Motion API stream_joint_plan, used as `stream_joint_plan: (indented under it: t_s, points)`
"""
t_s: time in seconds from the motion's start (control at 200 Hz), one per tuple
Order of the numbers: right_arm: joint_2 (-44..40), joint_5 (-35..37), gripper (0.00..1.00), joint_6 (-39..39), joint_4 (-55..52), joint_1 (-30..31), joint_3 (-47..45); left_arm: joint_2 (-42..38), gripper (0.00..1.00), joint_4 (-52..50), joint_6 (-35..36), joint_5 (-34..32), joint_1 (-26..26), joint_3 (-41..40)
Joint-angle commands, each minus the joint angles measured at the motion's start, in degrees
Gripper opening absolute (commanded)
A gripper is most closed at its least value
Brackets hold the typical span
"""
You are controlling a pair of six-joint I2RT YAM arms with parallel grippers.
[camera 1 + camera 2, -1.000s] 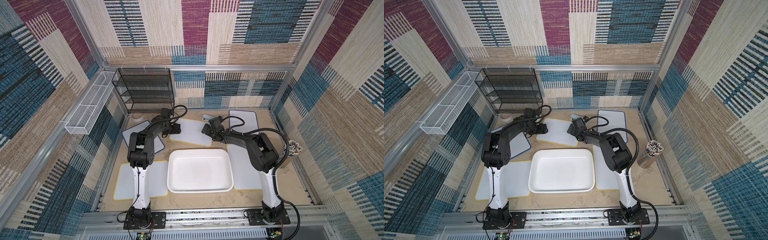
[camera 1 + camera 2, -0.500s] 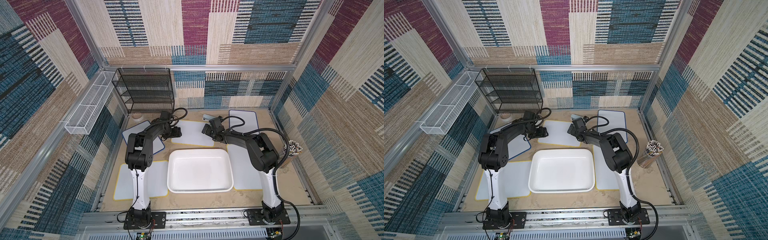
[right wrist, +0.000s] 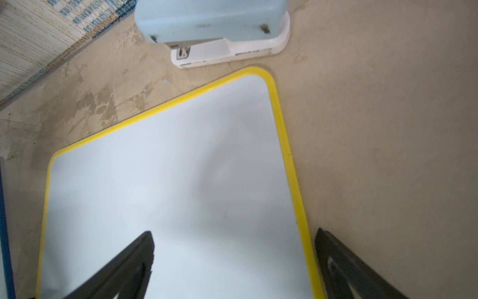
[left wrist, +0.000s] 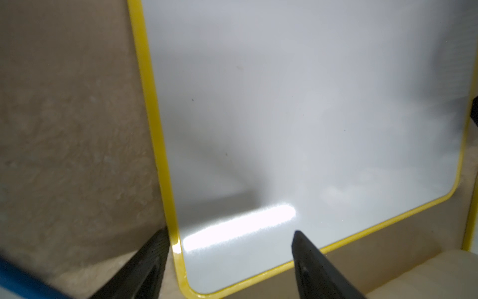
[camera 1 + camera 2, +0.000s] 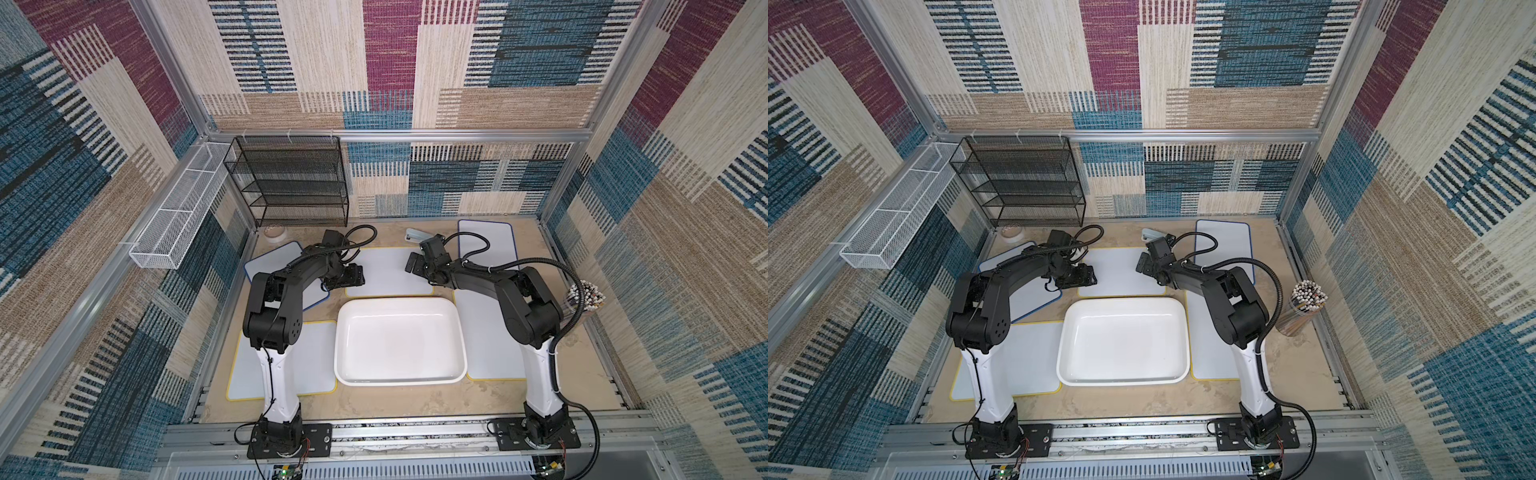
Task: Put the whiteboard into the storage box
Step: Adjust the whiteboard at the center of the board, then pick up the whiteboard at the center of the board.
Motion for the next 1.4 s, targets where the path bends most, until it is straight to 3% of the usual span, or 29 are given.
stream_joint_plan:
  t_s: [0.0, 0.215, 0.576, 0.681, 0.731, 1.157, 1.398]
  points:
    - [-1.4, 0.6, 1.0, -3.3, -0.4, 0.0, -0.3, -1.4, 0.78, -0.4, -2.9, -1.6, -0.4, -0.1]
    - [-3.2, 1.6, 1.0, -8.5, 0.8, -0.1, 1.6, -1.7, 0.79, -0.6, -3.4, -6.0, -0.6, 2.4]
    - [-0.7, 9.9, 1.0, -13.4, -1.1, -0.4, 5.3, 3.4, 0.83, -3.5, -3.9, -15.0, -1.3, 9.8]
    - [0.0, 10.8, 1.0, -13.6, -0.5, -0.4, 4.6, 5.1, 0.87, -4.0, -4.7, -17.7, -2.1, 12.0]
    - [0.2, 11.2, 1.0, -13.5, -0.2, -0.4, 4.2, 5.9, 0.96, -4.3, -5.2, -18.3, -2.4, 13.1]
    - [3.2, 10.6, 1.0, -11.5, 0.5, -0.4, 3.8, 12.2, 0.99, -6.4, -6.9, -16.4, -3.5, 19.2]
    - [5.7, 9.8, 1.0, -9.6, -2.2, -0.2, 5.4, 14.6, 0.95, -8.7, -7.0, -15.2, -4.1, 21.1]
